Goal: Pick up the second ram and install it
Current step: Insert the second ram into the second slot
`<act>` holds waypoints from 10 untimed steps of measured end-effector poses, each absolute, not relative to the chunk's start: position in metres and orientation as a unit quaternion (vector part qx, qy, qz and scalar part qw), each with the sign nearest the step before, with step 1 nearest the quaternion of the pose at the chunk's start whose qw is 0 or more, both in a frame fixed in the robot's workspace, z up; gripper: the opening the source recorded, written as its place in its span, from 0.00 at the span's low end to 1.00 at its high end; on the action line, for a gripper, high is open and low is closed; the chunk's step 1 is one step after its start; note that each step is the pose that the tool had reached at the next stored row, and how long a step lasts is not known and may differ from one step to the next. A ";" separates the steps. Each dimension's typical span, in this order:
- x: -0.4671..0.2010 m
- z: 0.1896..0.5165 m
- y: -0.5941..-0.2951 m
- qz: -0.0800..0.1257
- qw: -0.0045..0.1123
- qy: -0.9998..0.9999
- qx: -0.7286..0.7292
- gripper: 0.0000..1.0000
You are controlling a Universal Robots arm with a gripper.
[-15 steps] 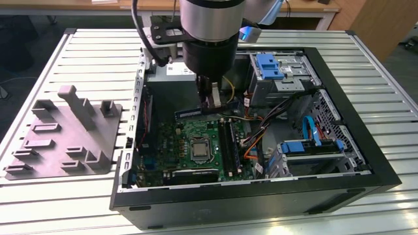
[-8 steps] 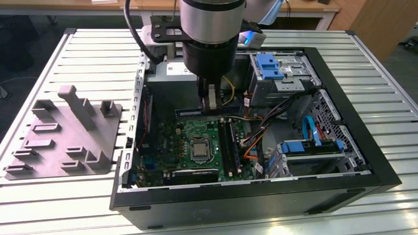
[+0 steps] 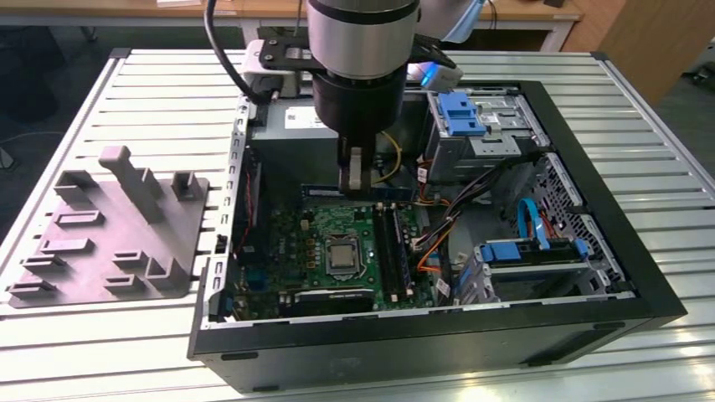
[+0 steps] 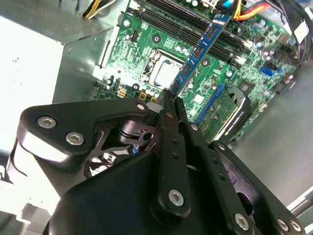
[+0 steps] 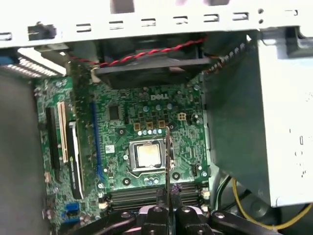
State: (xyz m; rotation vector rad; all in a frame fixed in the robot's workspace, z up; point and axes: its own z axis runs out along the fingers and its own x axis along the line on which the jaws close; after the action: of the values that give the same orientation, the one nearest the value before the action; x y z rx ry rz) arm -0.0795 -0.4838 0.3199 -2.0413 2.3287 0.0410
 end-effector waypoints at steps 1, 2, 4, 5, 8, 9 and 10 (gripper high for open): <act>-0.079 0.319 -0.484 0.013 0.022 0.758 -0.652 0.13; -0.079 0.319 -0.484 0.013 0.023 0.763 -0.646 0.13; -0.079 0.318 -0.484 0.012 0.023 0.775 -0.632 0.13; -0.079 0.318 -0.484 0.012 0.023 0.781 -0.624 0.13; -0.079 0.317 -0.484 0.012 0.023 0.797 -0.603 0.13; -0.079 0.316 -0.484 0.011 0.023 0.803 -0.596 0.13; -0.079 0.316 -0.484 0.011 0.023 0.808 -0.588 0.13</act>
State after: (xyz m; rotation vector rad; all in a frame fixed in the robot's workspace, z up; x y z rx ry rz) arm -0.0794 -0.4838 0.3158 -1.8215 2.5018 0.0345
